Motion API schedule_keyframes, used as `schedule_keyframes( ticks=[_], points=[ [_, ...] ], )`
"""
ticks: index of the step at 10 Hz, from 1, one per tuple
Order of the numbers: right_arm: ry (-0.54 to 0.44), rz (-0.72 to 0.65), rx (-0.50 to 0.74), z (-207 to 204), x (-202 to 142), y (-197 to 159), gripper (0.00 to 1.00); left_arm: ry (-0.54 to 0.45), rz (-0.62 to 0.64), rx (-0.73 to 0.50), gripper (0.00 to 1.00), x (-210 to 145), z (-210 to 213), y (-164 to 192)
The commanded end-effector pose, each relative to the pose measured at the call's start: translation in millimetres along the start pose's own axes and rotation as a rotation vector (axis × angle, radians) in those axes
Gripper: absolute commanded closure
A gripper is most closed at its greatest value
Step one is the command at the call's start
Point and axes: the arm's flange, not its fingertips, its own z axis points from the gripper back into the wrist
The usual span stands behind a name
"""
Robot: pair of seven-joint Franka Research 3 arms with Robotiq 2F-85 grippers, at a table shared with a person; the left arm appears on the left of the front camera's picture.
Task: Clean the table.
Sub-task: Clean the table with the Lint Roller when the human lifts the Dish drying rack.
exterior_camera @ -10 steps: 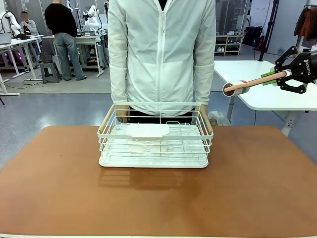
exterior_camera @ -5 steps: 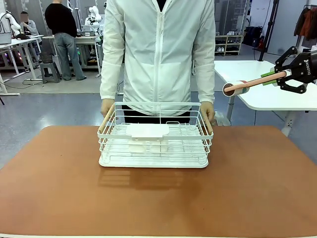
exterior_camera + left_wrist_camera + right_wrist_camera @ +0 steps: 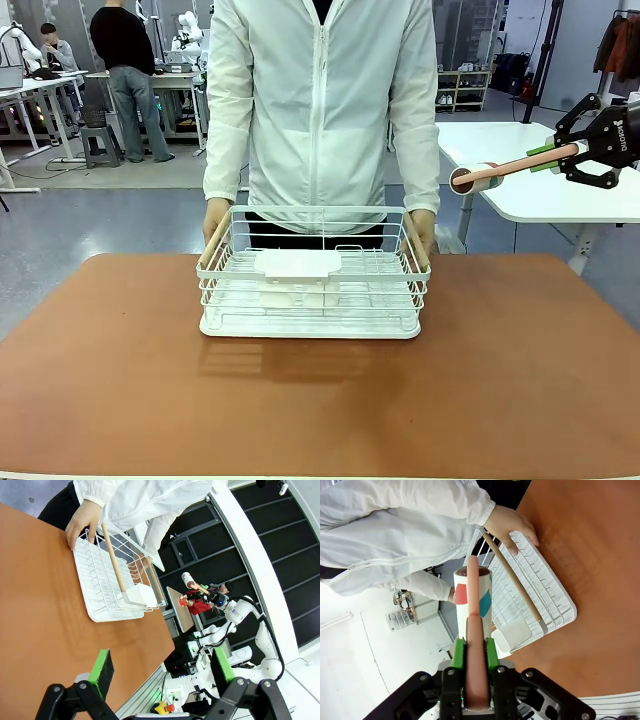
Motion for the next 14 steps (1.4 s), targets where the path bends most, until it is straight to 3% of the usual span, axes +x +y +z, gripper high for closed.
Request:
schedule_keyframes(
  ticks=[1, 14],
  points=[
    [0.001, 0.002, 0.000, -0.5, -1.4, 1.2, 1.00, -0.009, -0.012, -0.018, 0.00, -1.2, 2.5, -0.4],
    [0.001, 0.002, 0.000, -0.5, -1.4, 1.2, 1.00, -0.009, -0.012, -0.018, 0.00, -1.2, 2.5, -0.4]
  ],
)
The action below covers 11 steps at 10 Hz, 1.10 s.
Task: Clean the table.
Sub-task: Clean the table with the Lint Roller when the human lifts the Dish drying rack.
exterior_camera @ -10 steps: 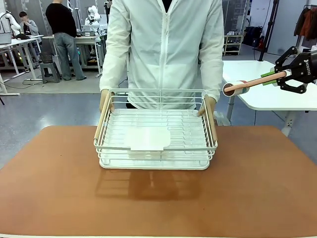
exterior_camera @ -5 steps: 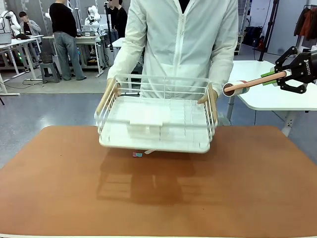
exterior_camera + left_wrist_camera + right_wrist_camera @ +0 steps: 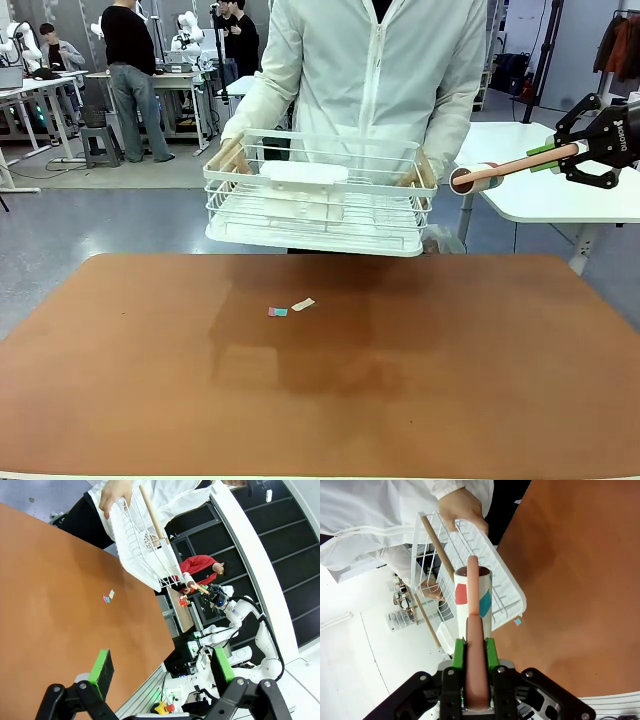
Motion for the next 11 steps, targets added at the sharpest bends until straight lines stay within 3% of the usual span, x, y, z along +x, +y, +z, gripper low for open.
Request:
schedule_keyframes(
  ticks=[1, 11],
  points=[
    [0.001, 0.002, 0.000, -0.6, -1.4, 1.2, 1.00, -0.009, -0.012, -0.018, 0.00, -1.2, 2.5, -0.4],
    [0.001, 0.002, 0.000, -0.6, -1.4, 1.2, 1.00, -0.009, -0.012, -0.018, 0.00, -1.2, 2.5, -0.4]
  ],
)
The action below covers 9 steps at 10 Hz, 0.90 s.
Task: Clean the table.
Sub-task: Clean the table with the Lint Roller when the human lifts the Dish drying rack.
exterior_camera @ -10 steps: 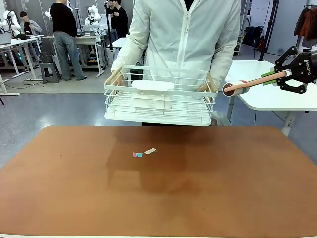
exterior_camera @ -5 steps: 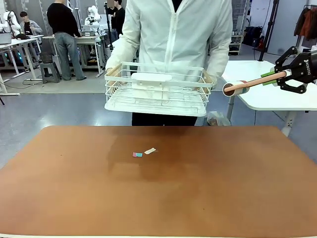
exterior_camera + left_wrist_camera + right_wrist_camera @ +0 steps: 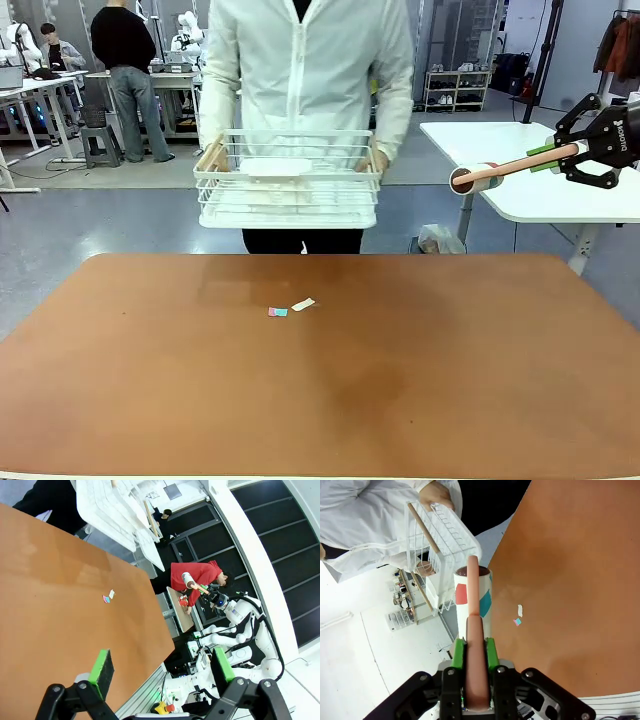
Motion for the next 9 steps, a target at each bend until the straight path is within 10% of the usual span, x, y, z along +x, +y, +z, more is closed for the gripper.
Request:
schedule_keyframes(
  ticks=[1, 2, 3, 8, 9],
  points=[
    [0.001, 0.002, 0.000, -0.6, -1.5, 1.2, 1.00, -0.009, -0.012, -0.018, 0.00, -1.2, 2.5, -0.4],
    [0.000, 0.000, 0.000, 0.0, 0.0, 0.0, 0.79, -0.009, -0.012, -0.018, 0.00, -1.2, 2.5, -0.4],
    [0.022, 0.022, 0.011, 1.2, 2.2, -0.4, 1.00, -0.009, -0.012, -0.018, 0.00, -1.2, 2.5, -0.4],
    [0.011, 0.001, -0.002, 1.4, 0.9, -1.2, 1.00, -0.009, -0.012, -0.018, 0.00, -1.2, 2.5, -0.4],
    [0.007, -0.002, -0.012, 4.4, 3.7, -3.0, 0.79, -0.009, -0.012, -0.018, 0.00, -1.2, 2.5, -0.4]
  ],
)
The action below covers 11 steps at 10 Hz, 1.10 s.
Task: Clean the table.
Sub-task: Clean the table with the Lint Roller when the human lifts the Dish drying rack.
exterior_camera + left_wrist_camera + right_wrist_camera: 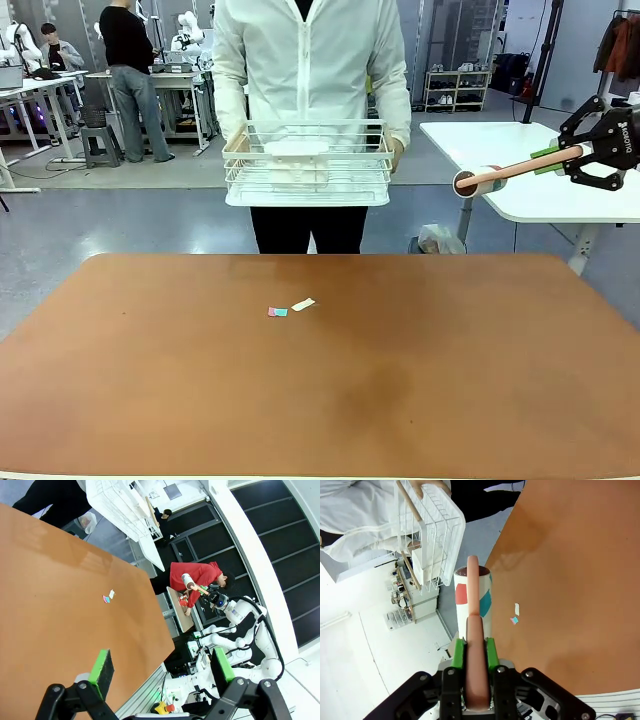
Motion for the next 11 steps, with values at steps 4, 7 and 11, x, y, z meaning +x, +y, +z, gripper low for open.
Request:
schedule_keyframes(
  ticks=[4, 7, 11],
  points=[
    [0.097, 0.339, -0.439, -26.1, 17.0, 69.0, 0.79, -0.009, -0.012, -0.018, 0.00, -1.2, 2.5, -0.4],
    [0.220, 0.536, -0.532, -119.6, 23.8, 97.0, 0.79, -0.009, -0.012, -0.018, 0.00, -1.2, 2.5, -0.4],
    [0.392, 0.604, -0.660, -207.7, 8.6, 74.1, 0.79, -0.009, -0.012, -0.018, 0.00, -1.2, 2.5, -0.4]
  ],
)
